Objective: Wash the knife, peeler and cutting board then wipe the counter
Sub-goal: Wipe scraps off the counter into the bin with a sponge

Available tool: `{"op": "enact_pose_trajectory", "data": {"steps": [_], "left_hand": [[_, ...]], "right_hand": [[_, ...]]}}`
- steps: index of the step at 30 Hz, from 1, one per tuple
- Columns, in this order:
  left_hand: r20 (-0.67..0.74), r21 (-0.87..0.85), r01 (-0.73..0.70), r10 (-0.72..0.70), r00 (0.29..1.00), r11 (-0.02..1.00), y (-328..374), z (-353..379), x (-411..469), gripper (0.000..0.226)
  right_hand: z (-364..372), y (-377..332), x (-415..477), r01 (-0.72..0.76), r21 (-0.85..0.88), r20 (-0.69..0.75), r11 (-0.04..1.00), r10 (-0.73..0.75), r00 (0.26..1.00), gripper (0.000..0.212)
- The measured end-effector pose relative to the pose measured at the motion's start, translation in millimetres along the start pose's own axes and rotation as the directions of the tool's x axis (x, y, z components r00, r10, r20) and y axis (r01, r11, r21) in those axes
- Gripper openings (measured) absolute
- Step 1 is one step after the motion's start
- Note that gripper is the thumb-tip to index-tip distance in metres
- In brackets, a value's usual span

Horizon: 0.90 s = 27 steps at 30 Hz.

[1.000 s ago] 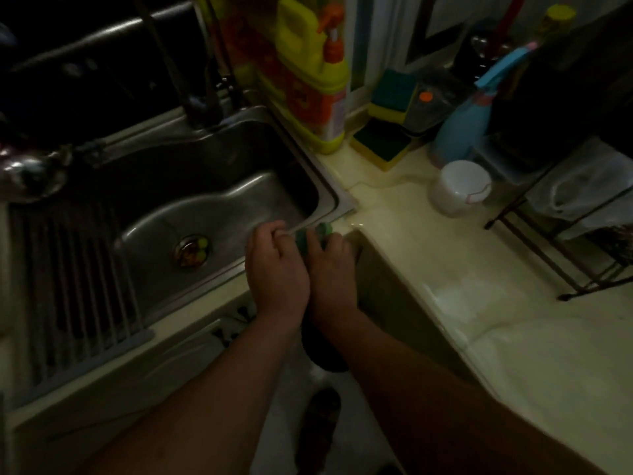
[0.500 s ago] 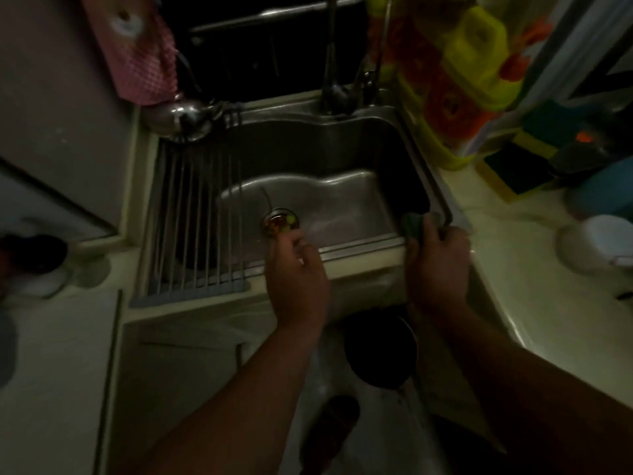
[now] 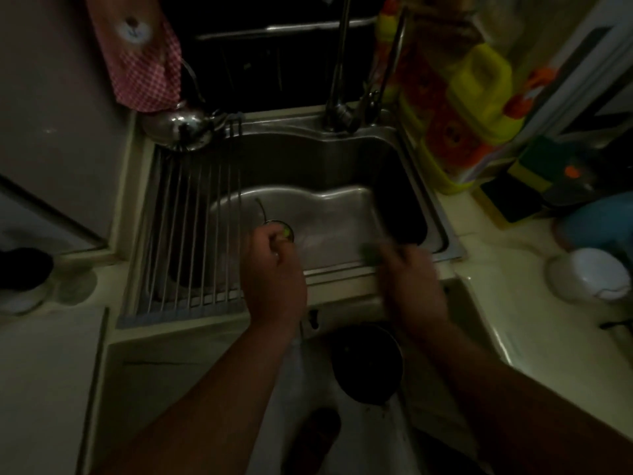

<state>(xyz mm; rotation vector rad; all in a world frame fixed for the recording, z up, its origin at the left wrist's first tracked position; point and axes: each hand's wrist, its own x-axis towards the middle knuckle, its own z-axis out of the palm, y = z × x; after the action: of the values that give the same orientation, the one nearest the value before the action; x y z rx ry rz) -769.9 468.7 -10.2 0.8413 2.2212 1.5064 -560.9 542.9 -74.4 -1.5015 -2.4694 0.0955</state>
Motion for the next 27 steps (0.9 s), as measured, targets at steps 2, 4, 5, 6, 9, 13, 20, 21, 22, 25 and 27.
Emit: {"op": "enact_pose_trajectory", "data": {"steps": [2, 4, 5, 6, 9, 13, 20, 21, 22, 25, 27], "left_hand": [[0.037, 0.006, -0.007, 0.007, 0.999, 1.0, 1.9, 17.2, 2.6, 0.025], [0.075, 0.001, -0.038, 0.038, 0.996, 0.999, 7.1, 33.1, 1.0, 0.027], [0.088, -0.007, -0.058, 0.058, 0.994, 0.998, 8.4, 40.5, -1.0, 0.026], [0.109, -0.015, -0.064, 0.066, 0.992, 0.998, 10.6, 49.8, -5.5, 0.024], [0.198, -0.027, -0.061, 0.065, 0.978, 0.998, 18.2, 72.6, -20.2, 0.014], [0.256, -0.047, -0.109, 0.118, 0.959, 0.993, 22.1, 92.4, -32.6, 0.015], [0.271, 0.045, -0.171, 0.153, 0.95, 0.984, 13.2, 104.7, -35.5, 0.017], [0.28, 0.058, -0.162, 0.139, 0.95, 0.985, 15.0, 106.8, -37.8, 0.014], [0.288, 0.058, -0.156, 0.133, 0.948, 0.986, 18.2, 107.8, -40.6, 0.013], [0.324, 0.05, -0.165, 0.14, 0.936, 0.985, 35.4, 114.5, -49.9, 0.013], [0.352, 0.039, -0.174, 0.149, 0.924, 0.984, 48.7, 118.5, -57.5, 0.015]], "right_hand": [[-16.5, 73.3, -1.8, -0.225, -0.05, -0.051, 0.973, 0.222, 0.974, 0.052], [-24.3, 103.1, -5.2, -0.222, -0.137, -0.015, 0.965, 0.222, 0.975, 0.061], [-21.9, 98.8, -7.0, -0.25, -0.136, -0.006, 0.959, 0.252, 0.968, 0.063], [-19.0, 89.7, -11.3, -0.297, -0.115, -0.017, 0.948, 0.297, 0.955, 0.064], [-16.1, 65.2, -29.8, -0.282, -0.098, -0.015, 0.954, 0.282, 0.959, 0.072], [-23.7, 119.0, 8.2, -0.222, -0.152, -0.038, 0.963, 0.219, 0.975, 0.056], [-4.0, 107.8, 77.3, -0.247, -0.061, -0.054, 0.967, 0.244, 0.968, 0.054], [-6.9, 105.4, 59.0, -0.252, -0.065, -0.046, 0.966, 0.249, 0.967, 0.057], [-11.3, 102.2, 34.8, -0.247, -0.07, -0.029, 0.966, 0.246, 0.969, 0.059], [-34.3, 102.8, -46.0, -0.29, 0.024, 0.039, 0.957, 0.289, 0.957, 0.064], [-52.2, 106.7, -84.5, -0.392, 0.13, 0.067, 0.911, 0.387, 0.92, 0.063]]}}
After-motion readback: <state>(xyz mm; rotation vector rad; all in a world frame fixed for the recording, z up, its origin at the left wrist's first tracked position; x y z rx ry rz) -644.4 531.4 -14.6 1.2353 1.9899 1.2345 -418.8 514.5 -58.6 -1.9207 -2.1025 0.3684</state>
